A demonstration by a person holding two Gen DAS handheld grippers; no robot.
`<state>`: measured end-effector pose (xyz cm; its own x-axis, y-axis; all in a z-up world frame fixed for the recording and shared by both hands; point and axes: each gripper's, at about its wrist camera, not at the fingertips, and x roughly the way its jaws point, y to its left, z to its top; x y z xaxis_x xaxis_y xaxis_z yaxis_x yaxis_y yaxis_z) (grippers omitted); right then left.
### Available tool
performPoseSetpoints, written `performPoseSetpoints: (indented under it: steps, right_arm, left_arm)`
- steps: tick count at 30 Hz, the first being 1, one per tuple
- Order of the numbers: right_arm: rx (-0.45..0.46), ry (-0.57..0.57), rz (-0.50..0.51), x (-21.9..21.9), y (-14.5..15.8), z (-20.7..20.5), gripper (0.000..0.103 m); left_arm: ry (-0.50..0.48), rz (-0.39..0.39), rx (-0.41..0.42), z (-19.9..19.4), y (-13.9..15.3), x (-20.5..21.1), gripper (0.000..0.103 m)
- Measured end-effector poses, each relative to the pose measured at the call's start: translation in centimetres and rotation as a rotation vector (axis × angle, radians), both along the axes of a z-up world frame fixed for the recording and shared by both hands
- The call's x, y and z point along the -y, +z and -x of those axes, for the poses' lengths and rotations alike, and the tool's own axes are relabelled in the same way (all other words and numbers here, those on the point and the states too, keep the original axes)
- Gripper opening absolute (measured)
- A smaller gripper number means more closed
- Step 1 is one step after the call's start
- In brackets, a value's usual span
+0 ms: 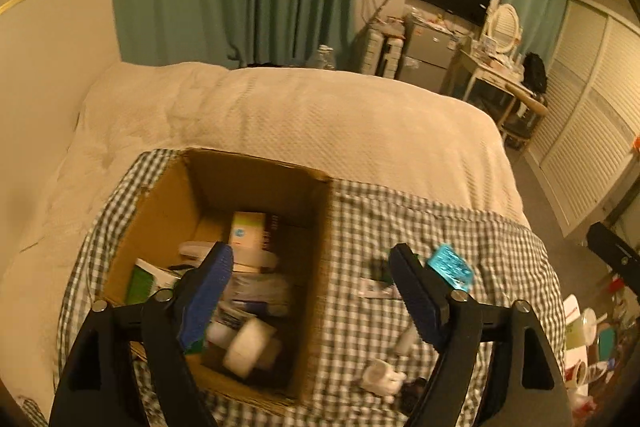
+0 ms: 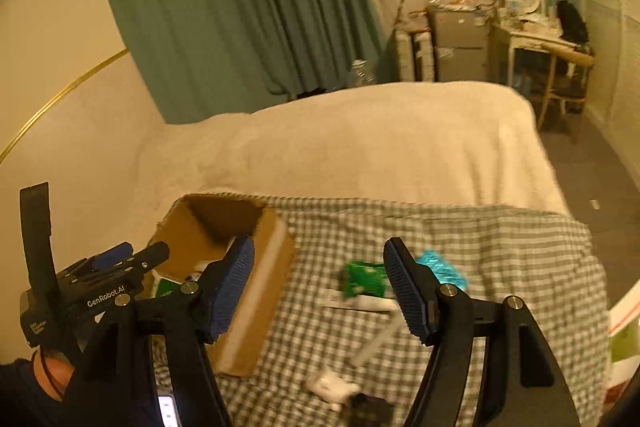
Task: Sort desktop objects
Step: 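Move both grippers back over the remaining items, then grasp the green sachet with the left gripper while the right grasps the teal blister pack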
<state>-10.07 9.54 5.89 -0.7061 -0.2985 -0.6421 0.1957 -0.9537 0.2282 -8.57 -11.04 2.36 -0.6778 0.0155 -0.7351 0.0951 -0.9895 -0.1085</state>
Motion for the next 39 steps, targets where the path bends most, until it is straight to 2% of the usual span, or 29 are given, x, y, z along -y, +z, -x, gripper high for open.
performPoseSetpoints:
  steps: [6, 12, 16, 20, 25, 28, 34, 36, 39]
  right_arm:
    - [-0.017, -0.051, -0.038, -5.5, 1.5, -2.9, 0.067]
    - [0.012, -0.077, -0.092, -9.2, -0.1, -3.1, 0.067]
    - [0.040, -0.059, -0.116, -10.8, -2.7, -1.9, 0.067]
    - [0.061, 0.008, -0.142, -11.1, -6.1, 0.3, 0.071]
    - [0.087, 0.100, -0.199, -10.1, -11.4, 4.2, 0.071]
    - [0.096, 0.156, -0.225, -9.6, -14.4, 6.1, 0.071]
    - [0.104, 0.244, -0.241, -9.5, -19.0, 9.4, 0.071]
    - [0.109, 0.272, -0.221, -9.3, -20.0, 10.0, 0.074]
    - [0.120, 0.298, -0.211, -8.8, -21.8, 11.2, 0.080]
  left_arm:
    - [-0.079, 0.054, 0.012, -0.4, -0.5, -6.1, 0.093]
    - [-0.145, 0.119, 0.054, 0.9, -3.2, -11.3, 0.093]
    - [-0.186, 0.156, 0.108, 2.8, -7.1, -13.7, 0.093]
    - [-0.195, 0.141, 0.137, 4.6, -11.1, -14.2, 0.093]
    - [-0.186, 0.092, 0.142, 7.3, -16.2, -13.7, 0.093]
    - [-0.194, 0.079, 0.172, 8.9, -18.7, -13.9, 0.093]
    - [-0.214, 0.053, 0.191, 11.9, -21.5, -15.0, 0.093]
    - [-0.216, 0.033, 0.202, 12.7, -22.1, -15.1, 0.093]
    - [-0.205, 0.050, 0.218, 13.8, -23.3, -15.1, 0.093]
